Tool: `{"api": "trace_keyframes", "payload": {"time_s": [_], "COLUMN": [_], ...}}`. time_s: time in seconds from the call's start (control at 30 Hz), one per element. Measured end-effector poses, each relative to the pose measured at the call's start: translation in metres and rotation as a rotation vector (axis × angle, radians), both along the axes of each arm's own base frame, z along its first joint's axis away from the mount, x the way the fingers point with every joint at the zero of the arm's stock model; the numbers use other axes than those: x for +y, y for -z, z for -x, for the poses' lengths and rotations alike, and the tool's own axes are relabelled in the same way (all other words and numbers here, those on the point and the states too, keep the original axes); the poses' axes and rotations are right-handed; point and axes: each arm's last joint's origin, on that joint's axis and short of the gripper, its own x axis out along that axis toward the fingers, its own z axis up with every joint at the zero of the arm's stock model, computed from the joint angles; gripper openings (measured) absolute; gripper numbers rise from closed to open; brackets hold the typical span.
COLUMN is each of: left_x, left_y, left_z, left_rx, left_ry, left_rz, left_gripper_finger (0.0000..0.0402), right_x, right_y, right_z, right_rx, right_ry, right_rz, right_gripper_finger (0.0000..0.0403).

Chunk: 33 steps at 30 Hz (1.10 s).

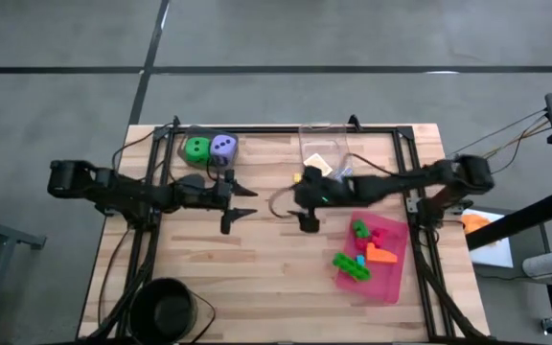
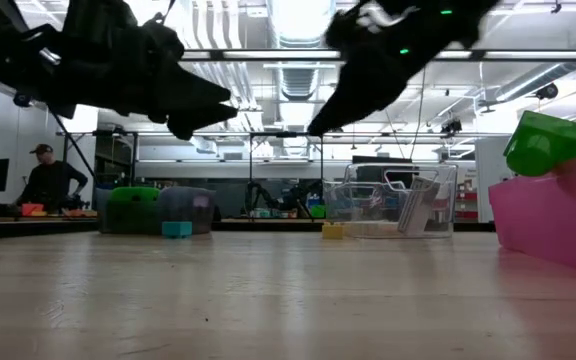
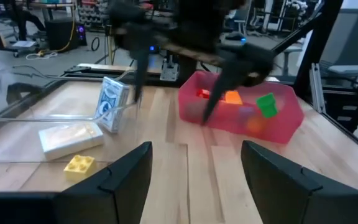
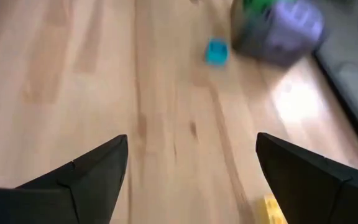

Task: Pick & Place Toys
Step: Put the light yellow game piece into the pink bin

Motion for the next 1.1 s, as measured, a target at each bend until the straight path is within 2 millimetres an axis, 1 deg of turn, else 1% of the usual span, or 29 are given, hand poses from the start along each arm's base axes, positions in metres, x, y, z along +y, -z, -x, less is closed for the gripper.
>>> {"api": "trace_keyframes", "payload": {"time_s": [0.07,0.13,0.23,0.4,0.57,0.77,1.1], "left_x": [0.000,-0.001,-0.001,-0.001,-0.001,-0.001,0.000], "left_y": [0.002,0.002,0.003,0.003,0.004,0.004,0.002], "left_z": [0.003,0.004,0.004,0.004,0.004,0.004,0.005], "left_rx": [0.003,0.005,0.008,0.010,0.014,0.018,0.012], "left_ry": [0.000,0.000,-0.002,0.000,0.001,0.002,-0.030], "left_rz": [0.000,0.000,-0.003,-0.011,-0.019,-0.027,-0.051], "left_gripper_finger": [0.0246,0.0246,0.0246,0.0246,0.0246,0.0246,0.0246], "right_x": [-0.015,-0.030,-0.049,-0.073,-0.094,-0.114,-0.136], "right_y": [-0.004,-0.009,-0.011,-0.004,0.008,0.019,0.035], "right_z": [-0.013,-0.026,-0.044,-0.067,-0.085,-0.091,-0.081], "right_rx": [0.114,0.192,0.320,0.537,0.658,0.728,0.783], "right_ry": [-0.003,-0.010,-0.034,-0.067,-0.088,-0.088,-0.040], "right_rz": [-0.029,-0.053,-0.087,-0.105,-0.115,-0.129,-0.169], "right_gripper_finger": [0.0352,0.0352,0.0352,0.0352,0.0352,0.0352,0.0352]}}
